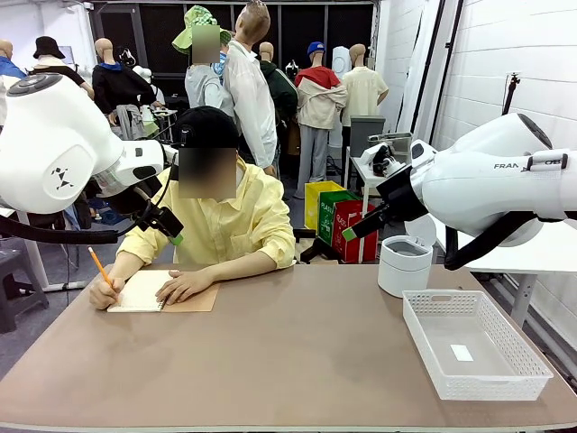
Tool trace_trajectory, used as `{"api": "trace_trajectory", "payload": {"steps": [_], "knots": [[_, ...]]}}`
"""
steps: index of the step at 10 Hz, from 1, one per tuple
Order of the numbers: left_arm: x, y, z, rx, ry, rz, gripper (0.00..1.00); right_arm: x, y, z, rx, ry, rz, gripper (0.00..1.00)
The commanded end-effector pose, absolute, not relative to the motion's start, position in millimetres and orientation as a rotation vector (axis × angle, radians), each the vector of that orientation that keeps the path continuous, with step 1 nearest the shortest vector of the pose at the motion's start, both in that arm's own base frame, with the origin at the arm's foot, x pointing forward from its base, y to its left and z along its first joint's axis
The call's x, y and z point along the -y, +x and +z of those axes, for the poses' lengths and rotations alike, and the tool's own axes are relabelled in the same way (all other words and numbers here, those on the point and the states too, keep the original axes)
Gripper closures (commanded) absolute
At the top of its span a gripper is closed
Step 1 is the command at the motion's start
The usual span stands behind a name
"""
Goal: Sort the paper based on its condition.
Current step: If a person hands you a paper, place it in the Organizing basket , and if it's crumpled, put it in the Trash can.
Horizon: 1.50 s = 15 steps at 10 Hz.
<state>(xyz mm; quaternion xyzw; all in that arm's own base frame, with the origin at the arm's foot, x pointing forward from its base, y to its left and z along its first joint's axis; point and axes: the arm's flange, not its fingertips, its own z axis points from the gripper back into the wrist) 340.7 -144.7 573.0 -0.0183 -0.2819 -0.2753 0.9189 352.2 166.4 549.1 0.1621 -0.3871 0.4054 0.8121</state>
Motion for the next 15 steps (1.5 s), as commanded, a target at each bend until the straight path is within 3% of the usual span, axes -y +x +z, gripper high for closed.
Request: {"api": "trace_trajectory", "payload": {"steps": [1,15], "knots": [[143.6,342.0,571.0,0.590,-0.038,-0.574,0.00,-166.2,351.6,548.4,0.821,0.352,0.865,0.00],[143.6,342.0,571.0,0.590,-0.038,-0.574,0.00,-166.2,351.6,548.4,0.821,0.352,0.865,0.00]]}}
